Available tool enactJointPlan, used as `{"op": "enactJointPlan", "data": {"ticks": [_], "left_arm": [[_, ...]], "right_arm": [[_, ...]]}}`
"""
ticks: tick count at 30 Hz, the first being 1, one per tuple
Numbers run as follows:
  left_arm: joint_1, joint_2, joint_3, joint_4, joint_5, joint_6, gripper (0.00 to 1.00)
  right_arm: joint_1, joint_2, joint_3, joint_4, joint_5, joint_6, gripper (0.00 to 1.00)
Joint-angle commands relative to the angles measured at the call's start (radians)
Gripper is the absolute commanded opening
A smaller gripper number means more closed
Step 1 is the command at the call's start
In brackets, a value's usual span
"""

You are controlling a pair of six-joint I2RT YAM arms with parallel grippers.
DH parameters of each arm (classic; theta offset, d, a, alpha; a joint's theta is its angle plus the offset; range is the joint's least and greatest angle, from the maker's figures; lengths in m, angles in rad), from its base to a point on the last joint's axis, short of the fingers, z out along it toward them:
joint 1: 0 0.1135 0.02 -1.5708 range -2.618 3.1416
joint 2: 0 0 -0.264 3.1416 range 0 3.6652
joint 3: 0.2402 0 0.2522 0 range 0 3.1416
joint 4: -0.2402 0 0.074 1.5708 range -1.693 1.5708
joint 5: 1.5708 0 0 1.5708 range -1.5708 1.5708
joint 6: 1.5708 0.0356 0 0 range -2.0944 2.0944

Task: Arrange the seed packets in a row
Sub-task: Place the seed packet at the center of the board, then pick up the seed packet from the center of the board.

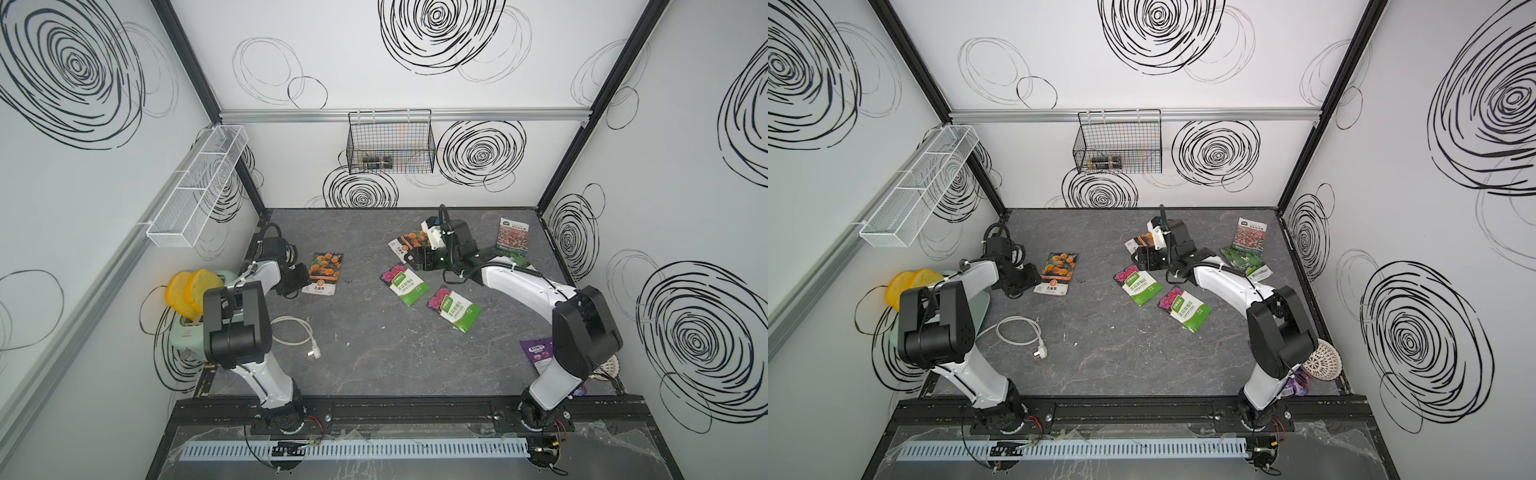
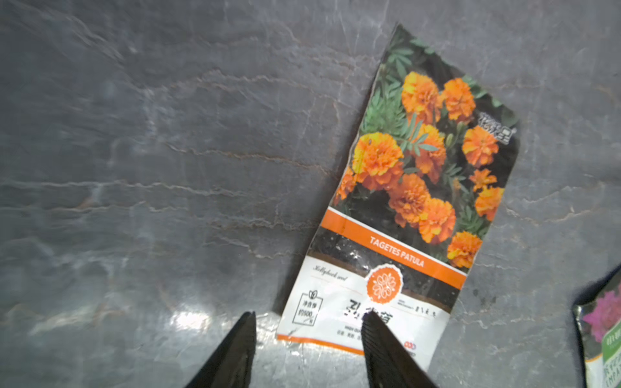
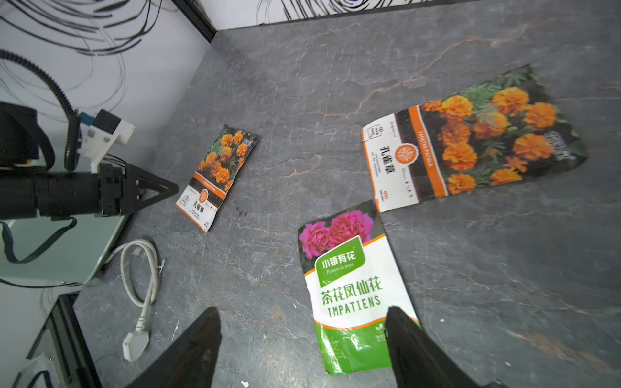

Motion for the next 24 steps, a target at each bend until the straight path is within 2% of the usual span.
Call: {"op": "enactJointPlan", "data": {"ticks": [1, 4, 9, 14, 20, 24], "left_arm": [[-0.007, -0.064, 0.045, -0.007, -0.06, 0.008, 0.59], [-0.077, -0.061, 0.083, 0.003, -0.066, 0.027, 0.6], [-0.273, -0.023, 0.152, 0.074, -0.065, 0.056, 0.61], [-0.46, 0.089, 0.269, 0.161, 0.026, 0.089, 0.61], [-0.589, 0.228, 0.363, 0.381, 0.148, 0.09, 0.61], [-0.628, 0.359, 0.463, 0.429, 0.172, 0.088, 0.6]], "right_arm": [[-0.093, -0.011, -0.009, -0.005, -0.134, 0.05, 0.78], [-0.149, 0.027, 0.0, 0.002, -0.146, 0.063, 0.78], [-0.205, 0.153, 0.088, -0.014, -0.168, 0.094, 0.77], [-0.24, 0.278, 0.165, -0.017, -0.198, 0.126, 0.76], [-0.252, 0.35, 0.186, 0.054, -0.226, 0.151, 0.75], [-0.255, 0.317, 0.134, 0.093, -0.24, 0.171, 0.74]]}}
